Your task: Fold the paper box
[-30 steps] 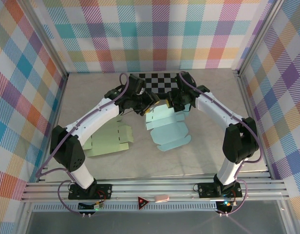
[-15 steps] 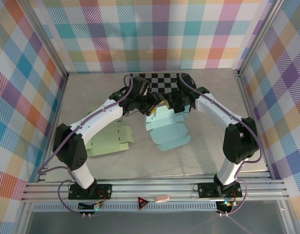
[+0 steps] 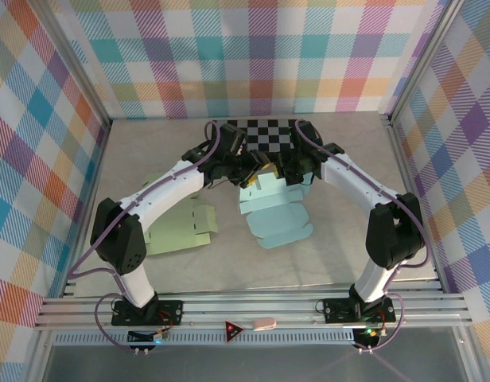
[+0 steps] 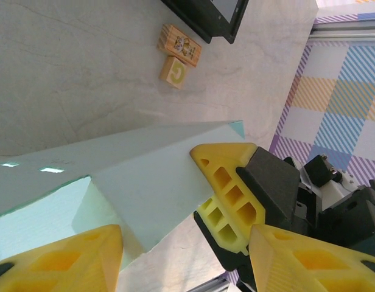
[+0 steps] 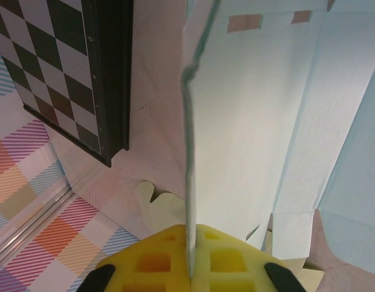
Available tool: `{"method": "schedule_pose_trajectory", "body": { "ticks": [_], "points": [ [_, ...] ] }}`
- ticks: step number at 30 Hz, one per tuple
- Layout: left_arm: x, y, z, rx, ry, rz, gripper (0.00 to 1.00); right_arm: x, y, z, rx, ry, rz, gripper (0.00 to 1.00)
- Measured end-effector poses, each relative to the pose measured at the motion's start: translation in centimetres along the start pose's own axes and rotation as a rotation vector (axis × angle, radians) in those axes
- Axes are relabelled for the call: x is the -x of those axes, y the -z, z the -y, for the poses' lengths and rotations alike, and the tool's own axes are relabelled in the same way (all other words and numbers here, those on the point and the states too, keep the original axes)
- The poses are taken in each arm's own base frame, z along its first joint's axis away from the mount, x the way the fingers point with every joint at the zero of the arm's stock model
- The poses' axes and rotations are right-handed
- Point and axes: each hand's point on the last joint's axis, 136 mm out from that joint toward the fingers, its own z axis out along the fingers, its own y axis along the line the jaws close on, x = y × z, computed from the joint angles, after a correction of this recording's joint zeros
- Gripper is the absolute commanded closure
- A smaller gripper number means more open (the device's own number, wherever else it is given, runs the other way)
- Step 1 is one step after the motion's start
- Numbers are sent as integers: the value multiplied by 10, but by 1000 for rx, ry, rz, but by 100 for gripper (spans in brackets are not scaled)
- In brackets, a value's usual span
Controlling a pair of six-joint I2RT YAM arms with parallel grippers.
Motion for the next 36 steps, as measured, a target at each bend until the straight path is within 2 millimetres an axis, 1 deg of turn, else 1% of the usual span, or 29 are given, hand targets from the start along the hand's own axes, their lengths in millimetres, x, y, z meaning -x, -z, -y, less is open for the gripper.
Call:
{"method": "schedule_pose_trajectory", "body": {
  "ticks": [1,3,4,6,7,8,9,10,11,12,14,15,16,17,18,20,22,25,29,33,36],
  "points": [
    [3,5,2,-6,-3,11,40,2,0,-1,1,-5,2,100],
    [14,20,5,-20,-26,47,40,5,2,-1,4,-11,3,100],
    [21,32,7,-31,-37,68,44,7,3,-2,5,-16,5,100],
    [41,58,6,-61,-52,122,56,13,8,-2,1,-39,13,100],
    [52,73,-2,-73,-47,155,63,16,12,-4,1,-62,19,100],
    [62,86,-14,-85,-32,186,72,18,16,-5,3,-85,24,100],
    [68,93,-28,-89,-5,202,76,19,20,-6,6,-103,26,100],
    [75,94,-50,-82,30,217,78,21,25,-7,12,-128,28,100],
    [80,88,-73,-70,73,221,79,22,31,-8,22,-151,31,100],
    [80,79,-90,-58,102,212,79,23,35,-9,29,-168,32,100],
    [67,42,-132,-6,158,146,80,26,45,-13,51,-210,30,100],
    [59,26,-147,15,176,111,80,27,48,-15,56,-227,28,100],
    [51,12,-159,31,189,80,79,28,51,-17,60,-242,28,100],
    [45,0,-167,37,196,56,79,29,53,-19,65,-254,27,100],
    [40,-10,-170,27,200,39,77,29,56,-22,70,-265,25,100],
    [40,-22,-163,-26,201,32,75,30,62,-27,81,-286,22,100],
    [47,-31,-143,-132,197,45,70,32,68,-34,100,-305,15,100],
    [57,-40,-119,-264,199,63,66,36,72,-37,108,-340,4,100],
    [61,-44,-102,-355,198,69,63,43,75,-38,111,-380,-14,100],
    [54,-41,-83,-424,173,52,60,50,78,-40,120,-410,-20,100],
    [47,-40,-76,-445,161,34,57,53,79,-41,126,-424,-25,100]
  ]
}}
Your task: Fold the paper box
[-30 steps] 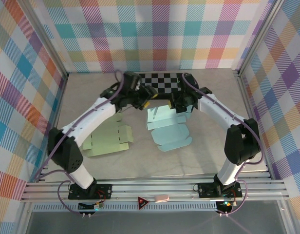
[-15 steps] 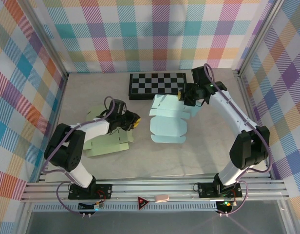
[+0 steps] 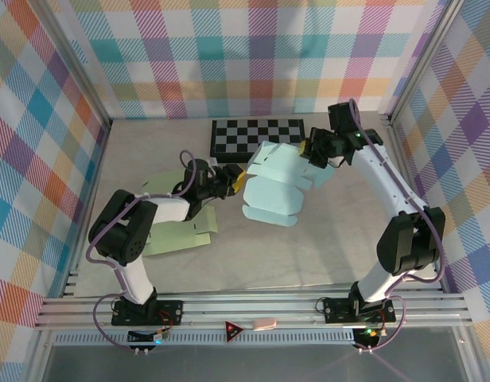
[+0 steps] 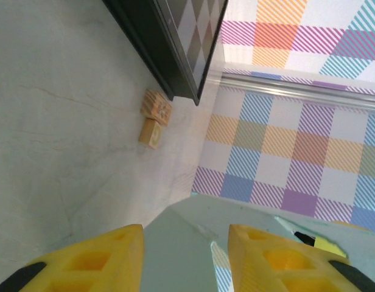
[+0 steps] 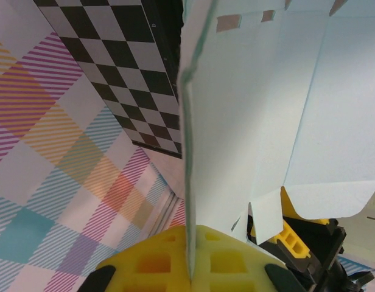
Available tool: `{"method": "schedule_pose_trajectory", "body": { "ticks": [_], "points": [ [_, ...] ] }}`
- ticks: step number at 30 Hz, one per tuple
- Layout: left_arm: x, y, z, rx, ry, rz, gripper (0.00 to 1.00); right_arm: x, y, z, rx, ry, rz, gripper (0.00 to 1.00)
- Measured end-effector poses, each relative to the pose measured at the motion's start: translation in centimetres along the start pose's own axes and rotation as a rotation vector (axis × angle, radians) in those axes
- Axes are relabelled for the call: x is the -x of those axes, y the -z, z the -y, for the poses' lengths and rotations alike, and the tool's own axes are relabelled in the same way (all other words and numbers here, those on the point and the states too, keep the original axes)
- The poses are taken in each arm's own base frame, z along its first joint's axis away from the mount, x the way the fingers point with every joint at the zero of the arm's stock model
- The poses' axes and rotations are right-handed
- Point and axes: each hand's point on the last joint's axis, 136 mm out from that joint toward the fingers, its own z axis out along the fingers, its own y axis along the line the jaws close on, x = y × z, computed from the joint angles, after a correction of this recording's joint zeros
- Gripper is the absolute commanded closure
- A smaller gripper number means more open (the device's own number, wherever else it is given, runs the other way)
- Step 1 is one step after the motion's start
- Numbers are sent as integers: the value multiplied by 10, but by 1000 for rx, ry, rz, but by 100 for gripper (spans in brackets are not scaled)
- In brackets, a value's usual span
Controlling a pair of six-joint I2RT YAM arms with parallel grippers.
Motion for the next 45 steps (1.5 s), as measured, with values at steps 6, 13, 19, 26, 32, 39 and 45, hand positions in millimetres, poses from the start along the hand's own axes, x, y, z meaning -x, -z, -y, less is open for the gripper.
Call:
{"method": "schedule_pose_trajectory", "body": {
  "ticks": [6,13,19,26,32,39,45],
  "points": [
    [-11,-4,3,-5,-16,-28,56,-1,-2,2,-5,-8,-11,100],
    [-28,-7,11,8,-99,-62,49,-1,-5,2,-6,-10,-24,100],
    [-40,-11,9,70,-179,-82,46,0,-5,-2,7,-14,-29,100],
    [-40,-3,-3,165,-238,-66,39,3,-7,2,-4,12,-21,100],
    [-44,41,-3,304,-309,-33,33,7,-15,-2,45,213,24,100],
    [-40,102,-9,405,-344,15,38,16,-52,36,54,423,65,100],
    [-13,121,-25,476,-354,50,59,16,-72,51,118,524,39,100]
  ]
}}
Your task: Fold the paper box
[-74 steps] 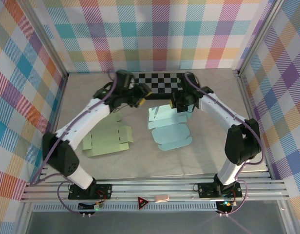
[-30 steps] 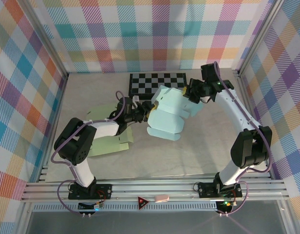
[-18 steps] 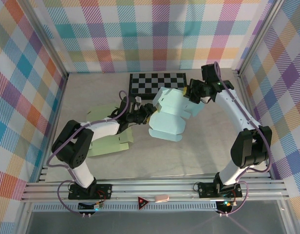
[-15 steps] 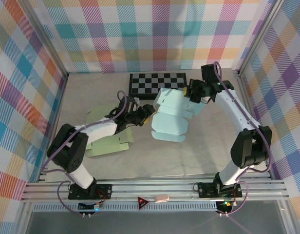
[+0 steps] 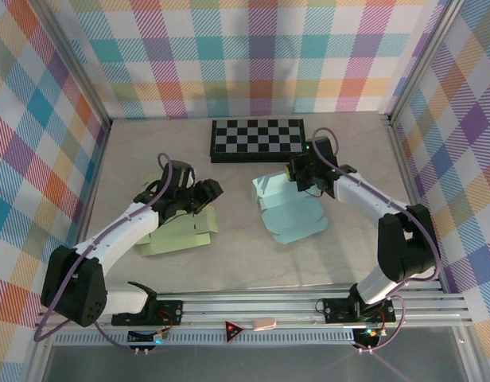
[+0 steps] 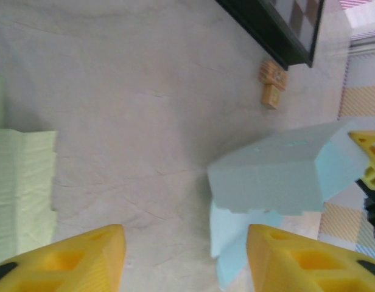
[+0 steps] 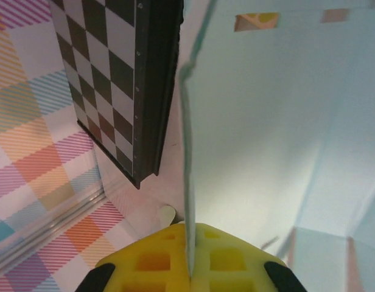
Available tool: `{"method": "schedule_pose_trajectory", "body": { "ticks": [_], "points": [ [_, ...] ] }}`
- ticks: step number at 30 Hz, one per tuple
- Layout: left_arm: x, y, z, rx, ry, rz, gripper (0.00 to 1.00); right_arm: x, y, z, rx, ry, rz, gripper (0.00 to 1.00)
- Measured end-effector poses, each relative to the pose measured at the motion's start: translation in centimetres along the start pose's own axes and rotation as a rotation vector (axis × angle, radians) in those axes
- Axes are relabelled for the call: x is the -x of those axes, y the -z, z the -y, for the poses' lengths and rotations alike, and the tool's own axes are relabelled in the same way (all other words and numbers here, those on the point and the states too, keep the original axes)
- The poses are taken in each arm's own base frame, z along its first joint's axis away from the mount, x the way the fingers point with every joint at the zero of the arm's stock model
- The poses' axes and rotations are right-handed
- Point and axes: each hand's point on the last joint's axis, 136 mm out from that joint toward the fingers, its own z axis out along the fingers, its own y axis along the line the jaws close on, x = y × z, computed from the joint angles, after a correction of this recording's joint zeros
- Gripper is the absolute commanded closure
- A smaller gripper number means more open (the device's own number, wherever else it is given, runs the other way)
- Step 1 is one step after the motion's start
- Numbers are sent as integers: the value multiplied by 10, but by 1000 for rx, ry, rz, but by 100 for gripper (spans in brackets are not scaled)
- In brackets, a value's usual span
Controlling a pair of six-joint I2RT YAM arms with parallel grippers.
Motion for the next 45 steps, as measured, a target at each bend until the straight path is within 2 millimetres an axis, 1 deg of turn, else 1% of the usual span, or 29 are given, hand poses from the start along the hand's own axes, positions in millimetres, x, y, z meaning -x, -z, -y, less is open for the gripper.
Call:
{"method": "schedule_pose_trajectory", "body": {
  "ticks": [1,3,5,7,9,15,18,21,24,29,32,36,41,45],
  "points": [
    [1,-4,-4,13,-11,-8,63,0,-1,-2,20,14,-1,100],
    [0,-16,-7,22,-41,-37,65,1,-4,-4,59,34,-2,100],
    [0,-31,-7,18,-73,-67,64,1,-7,-2,87,47,-3,100],
    [-2,-46,-7,4,-126,-91,59,1,-10,1,107,64,-10,100],
    [-5,-55,-3,-23,-188,-106,58,-1,-12,0,132,80,-20,100],
    [-24,-75,24,-117,-406,-140,56,-5,-15,-11,197,102,-44,100],
    [-29,-86,30,-132,-474,-148,54,-7,-16,-12,207,113,-56,100],
    [-28,-95,32,-129,-515,-140,53,-8,-18,-11,206,119,-66,100],
    [-25,-100,33,-134,-549,-123,53,-9,-20,-9,199,121,-73,100],
    [-23,-104,43,-171,-625,-114,54,-11,-24,-9,193,126,-90,100],
    [-26,-108,49,-206,-673,-125,55,-10,-26,-10,192,125,-90,100],
    [-35,-111,53,-230,-717,-148,57,-10,-27,-11,192,125,-90,100],
    [-44,-113,60,-249,-744,-153,59,-10,-28,-13,194,124,-91,100],
    [-46,-119,63,-249,-749,-153,60,-10,-29,-14,193,121,-88,100]
  ]
}}
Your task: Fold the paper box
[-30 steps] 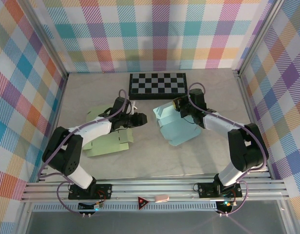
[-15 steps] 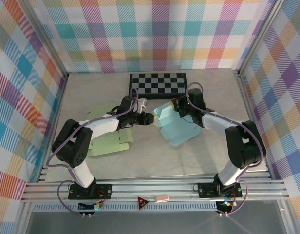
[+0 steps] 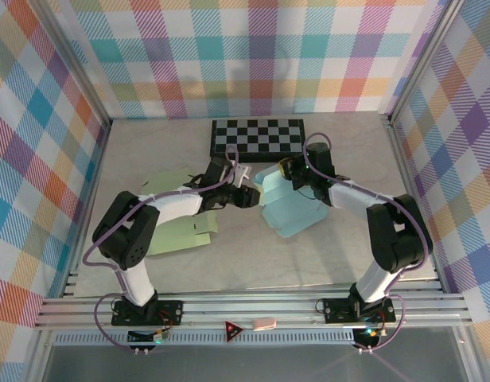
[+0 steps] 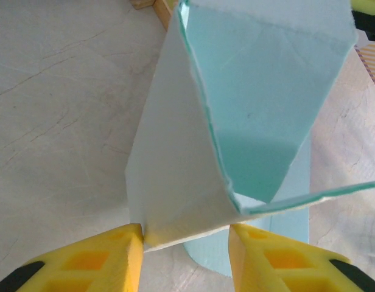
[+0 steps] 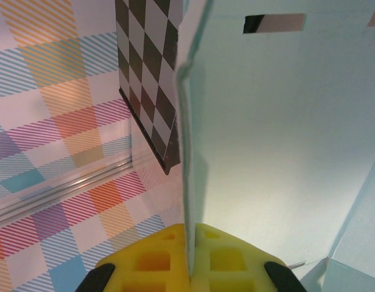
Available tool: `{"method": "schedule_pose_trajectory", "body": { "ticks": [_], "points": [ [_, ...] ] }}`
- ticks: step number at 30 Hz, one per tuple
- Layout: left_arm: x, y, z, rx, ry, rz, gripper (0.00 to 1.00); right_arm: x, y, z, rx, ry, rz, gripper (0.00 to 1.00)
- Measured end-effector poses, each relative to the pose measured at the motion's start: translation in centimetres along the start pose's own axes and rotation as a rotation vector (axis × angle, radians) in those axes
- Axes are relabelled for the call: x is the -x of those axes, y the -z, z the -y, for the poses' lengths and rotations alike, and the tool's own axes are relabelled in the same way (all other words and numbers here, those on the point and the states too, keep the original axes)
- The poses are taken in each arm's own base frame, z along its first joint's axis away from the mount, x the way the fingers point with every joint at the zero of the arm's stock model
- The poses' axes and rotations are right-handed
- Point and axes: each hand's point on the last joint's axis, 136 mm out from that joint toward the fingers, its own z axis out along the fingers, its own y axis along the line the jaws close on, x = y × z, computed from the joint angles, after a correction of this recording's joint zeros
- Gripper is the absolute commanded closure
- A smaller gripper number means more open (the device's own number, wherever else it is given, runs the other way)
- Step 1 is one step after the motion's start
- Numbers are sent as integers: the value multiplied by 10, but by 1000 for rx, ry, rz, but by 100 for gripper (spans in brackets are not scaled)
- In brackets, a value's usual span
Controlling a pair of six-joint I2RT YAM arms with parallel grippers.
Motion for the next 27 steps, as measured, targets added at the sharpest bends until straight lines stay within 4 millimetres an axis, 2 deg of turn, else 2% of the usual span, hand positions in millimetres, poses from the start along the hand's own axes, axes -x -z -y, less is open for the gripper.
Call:
{"method": "schedule_pose_trajectory", "body": {
  "ticks": [10,18,27],
  "points": [
    [2,-13,-2,45,9,7,61,0,-2,0,19,12,18,100],
    [3,-17,-2,95,12,31,60,3,-4,15,100,9,50,100],
    [3,-22,-1,124,22,49,60,4,-5,22,147,-6,60,100]
  ]
}}
